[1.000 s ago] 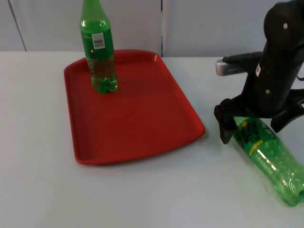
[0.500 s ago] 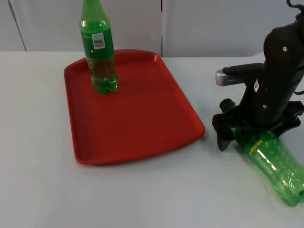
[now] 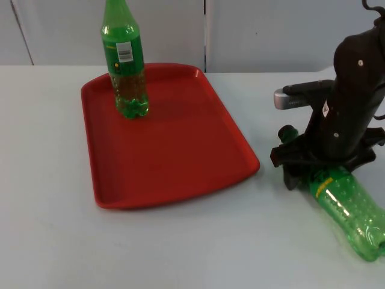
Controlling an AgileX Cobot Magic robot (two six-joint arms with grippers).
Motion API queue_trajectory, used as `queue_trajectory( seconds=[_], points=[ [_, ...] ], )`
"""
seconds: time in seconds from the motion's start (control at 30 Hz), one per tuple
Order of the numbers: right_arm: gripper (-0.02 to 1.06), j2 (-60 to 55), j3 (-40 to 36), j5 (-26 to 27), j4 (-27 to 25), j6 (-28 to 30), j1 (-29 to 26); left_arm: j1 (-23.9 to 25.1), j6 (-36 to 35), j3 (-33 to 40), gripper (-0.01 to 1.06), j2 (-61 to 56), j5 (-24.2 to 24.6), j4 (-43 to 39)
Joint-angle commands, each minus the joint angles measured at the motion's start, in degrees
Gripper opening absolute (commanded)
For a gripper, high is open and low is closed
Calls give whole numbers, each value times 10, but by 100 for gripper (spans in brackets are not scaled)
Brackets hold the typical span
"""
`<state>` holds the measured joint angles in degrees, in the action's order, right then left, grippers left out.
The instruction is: Place the bottle upright on the tray.
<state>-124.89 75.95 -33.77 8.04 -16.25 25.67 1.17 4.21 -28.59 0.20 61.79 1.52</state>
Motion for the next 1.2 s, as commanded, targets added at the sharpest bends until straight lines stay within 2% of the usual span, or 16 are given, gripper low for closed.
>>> queue_trajectory(
  seconds=[0.0, 0.1, 0.13, 0.17, 0.47, 0.7, 0.8, 0.83, 1.0, 1.03, 1.1, 1.17],
  points=[
    [51, -10, -4, -14, -9, -5, 0, -4, 0, 3, 83, -2, -2, 7],
    [10, -10, -4, -15, -7, -4, 0, -4, 0, 3, 83, -2, -2, 7],
    [10, -10, -4, -15, -7, -4, 0, -4, 0, 3, 83, -2, -2, 7],
    [0, -10, -4, -15, -7, 0, 0, -4, 0, 3, 83, -2, -2, 7],
    [0, 49, -4, -32, -4, 25, 0, -4, 0, 3, 83, -2, -2, 7],
    [0, 179, -4, 12, -8, 69, 7, -4, 0, 3, 83, -2, -2, 7],
    [0, 234, -4, 56, -9, 110, 20, -4, 0, 3, 83, -2, -2, 7],
    [0, 234, -4, 56, -9, 110, 20, -4, 0, 3, 83, -2, -2, 7],
    [0, 295, -6, 156, -7, 142, 63, -4, 0, 3, 83, -2, -2, 7],
    [0, 295, -6, 156, -7, 142, 63, -4, 0, 3, 83, -2, -2, 7],
    [0, 307, -12, 213, -6, 143, 80, -4, 0, 3, 83, -2, -2, 7],
    [0, 313, -36, 309, -6, 143, 95, -4, 0, 3, 83, -2, -2, 7]
  ],
)
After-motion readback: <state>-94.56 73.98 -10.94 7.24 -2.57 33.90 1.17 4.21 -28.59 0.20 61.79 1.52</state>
